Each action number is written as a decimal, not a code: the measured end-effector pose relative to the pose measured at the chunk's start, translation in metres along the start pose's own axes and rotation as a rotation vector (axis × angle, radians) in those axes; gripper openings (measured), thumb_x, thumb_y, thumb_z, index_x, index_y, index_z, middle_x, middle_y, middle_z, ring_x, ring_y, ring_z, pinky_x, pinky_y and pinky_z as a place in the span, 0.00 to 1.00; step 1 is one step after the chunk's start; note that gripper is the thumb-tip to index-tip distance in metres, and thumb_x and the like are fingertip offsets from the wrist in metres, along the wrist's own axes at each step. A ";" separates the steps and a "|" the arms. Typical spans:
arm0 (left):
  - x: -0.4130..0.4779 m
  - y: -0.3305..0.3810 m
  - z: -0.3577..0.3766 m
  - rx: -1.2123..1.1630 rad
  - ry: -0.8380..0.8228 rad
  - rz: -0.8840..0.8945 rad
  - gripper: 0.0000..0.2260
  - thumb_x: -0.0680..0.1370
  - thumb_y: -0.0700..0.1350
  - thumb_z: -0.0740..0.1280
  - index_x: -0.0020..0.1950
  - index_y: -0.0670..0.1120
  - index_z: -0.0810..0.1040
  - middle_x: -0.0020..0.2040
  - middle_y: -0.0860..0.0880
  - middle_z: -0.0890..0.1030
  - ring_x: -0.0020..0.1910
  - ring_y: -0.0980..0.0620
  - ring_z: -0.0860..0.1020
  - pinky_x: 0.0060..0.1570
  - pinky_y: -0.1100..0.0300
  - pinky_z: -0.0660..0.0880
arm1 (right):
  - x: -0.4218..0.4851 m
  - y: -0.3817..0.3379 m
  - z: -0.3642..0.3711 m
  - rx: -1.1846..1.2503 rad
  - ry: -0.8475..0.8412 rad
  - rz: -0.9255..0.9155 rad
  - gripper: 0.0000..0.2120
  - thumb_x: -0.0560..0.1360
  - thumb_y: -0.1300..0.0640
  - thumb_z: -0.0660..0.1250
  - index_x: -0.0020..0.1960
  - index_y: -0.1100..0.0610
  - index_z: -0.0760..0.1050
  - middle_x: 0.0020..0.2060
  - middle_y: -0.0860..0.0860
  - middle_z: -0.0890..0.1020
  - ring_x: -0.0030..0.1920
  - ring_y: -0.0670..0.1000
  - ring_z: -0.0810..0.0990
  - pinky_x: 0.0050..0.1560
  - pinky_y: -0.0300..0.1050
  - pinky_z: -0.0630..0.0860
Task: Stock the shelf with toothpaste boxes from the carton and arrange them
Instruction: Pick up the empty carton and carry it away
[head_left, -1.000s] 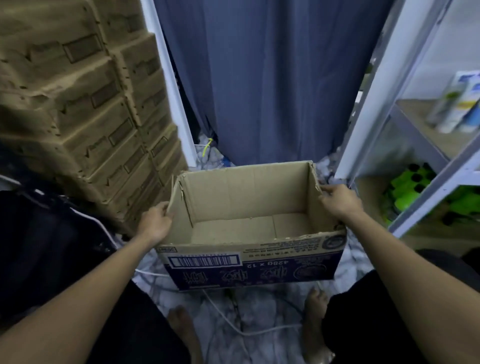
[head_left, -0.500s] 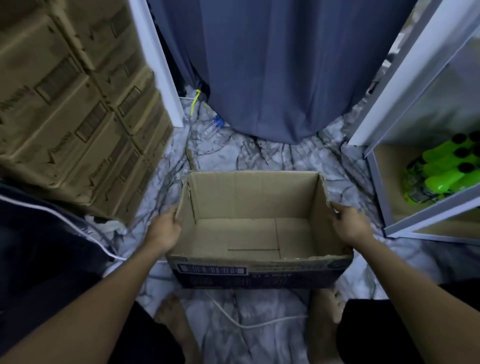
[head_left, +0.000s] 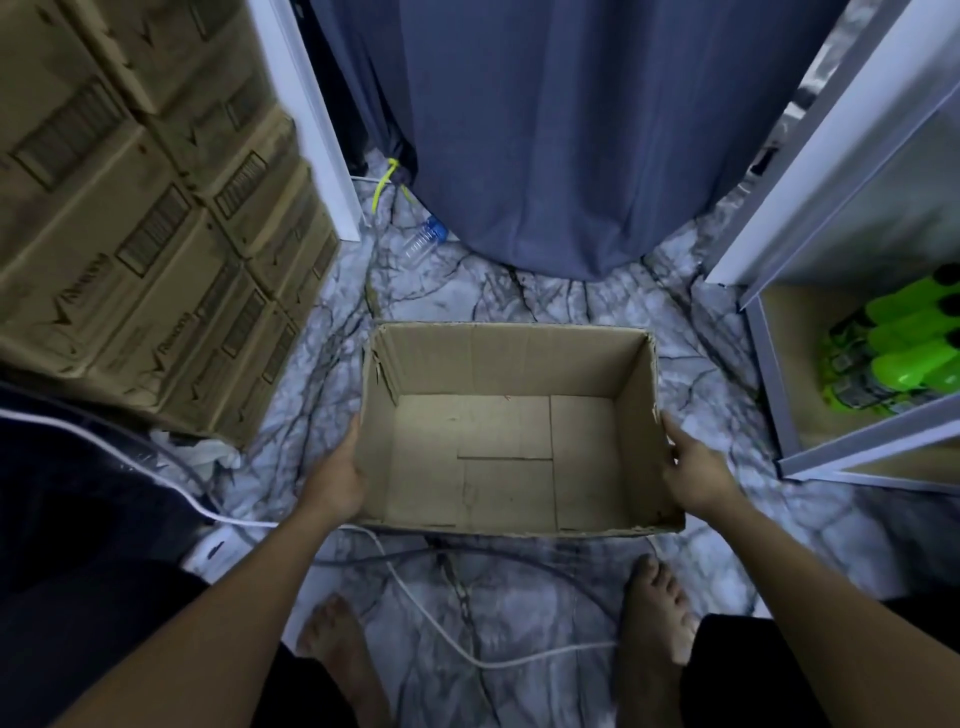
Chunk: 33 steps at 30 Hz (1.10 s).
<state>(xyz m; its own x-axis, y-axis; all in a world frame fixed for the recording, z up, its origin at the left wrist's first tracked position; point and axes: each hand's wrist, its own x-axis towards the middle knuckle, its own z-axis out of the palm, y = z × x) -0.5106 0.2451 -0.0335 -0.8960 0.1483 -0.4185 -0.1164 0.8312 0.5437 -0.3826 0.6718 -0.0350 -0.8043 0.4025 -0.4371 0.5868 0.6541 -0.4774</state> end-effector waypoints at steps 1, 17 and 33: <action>-0.002 -0.002 0.001 0.000 0.001 0.000 0.37 0.78 0.33 0.58 0.81 0.58 0.49 0.57 0.35 0.81 0.44 0.38 0.80 0.41 0.48 0.76 | -0.001 0.000 -0.001 -0.013 -0.002 0.001 0.34 0.79 0.62 0.60 0.80 0.48 0.49 0.47 0.62 0.83 0.37 0.63 0.79 0.39 0.62 0.76; -0.068 0.016 0.053 -0.382 0.348 -0.410 0.40 0.79 0.45 0.69 0.82 0.44 0.45 0.82 0.45 0.49 0.76 0.41 0.62 0.69 0.50 0.68 | -0.028 -0.017 -0.003 0.115 -0.134 0.004 0.38 0.76 0.58 0.64 0.77 0.35 0.50 0.62 0.52 0.80 0.47 0.54 0.83 0.51 0.55 0.81; -0.049 -0.047 0.001 -0.766 0.463 -0.447 0.49 0.75 0.42 0.72 0.80 0.60 0.39 0.77 0.54 0.66 0.70 0.46 0.72 0.66 0.49 0.72 | -0.011 -0.126 0.065 0.217 -0.353 -0.128 0.42 0.77 0.60 0.68 0.78 0.36 0.46 0.68 0.54 0.75 0.52 0.57 0.83 0.51 0.61 0.80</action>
<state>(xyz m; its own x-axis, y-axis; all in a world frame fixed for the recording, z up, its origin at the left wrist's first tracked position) -0.4609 0.1990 -0.0397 -0.7620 -0.4528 -0.4629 -0.5822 0.1660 0.7959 -0.4418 0.5433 -0.0198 -0.8125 0.0582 -0.5801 0.5209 0.5193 -0.6775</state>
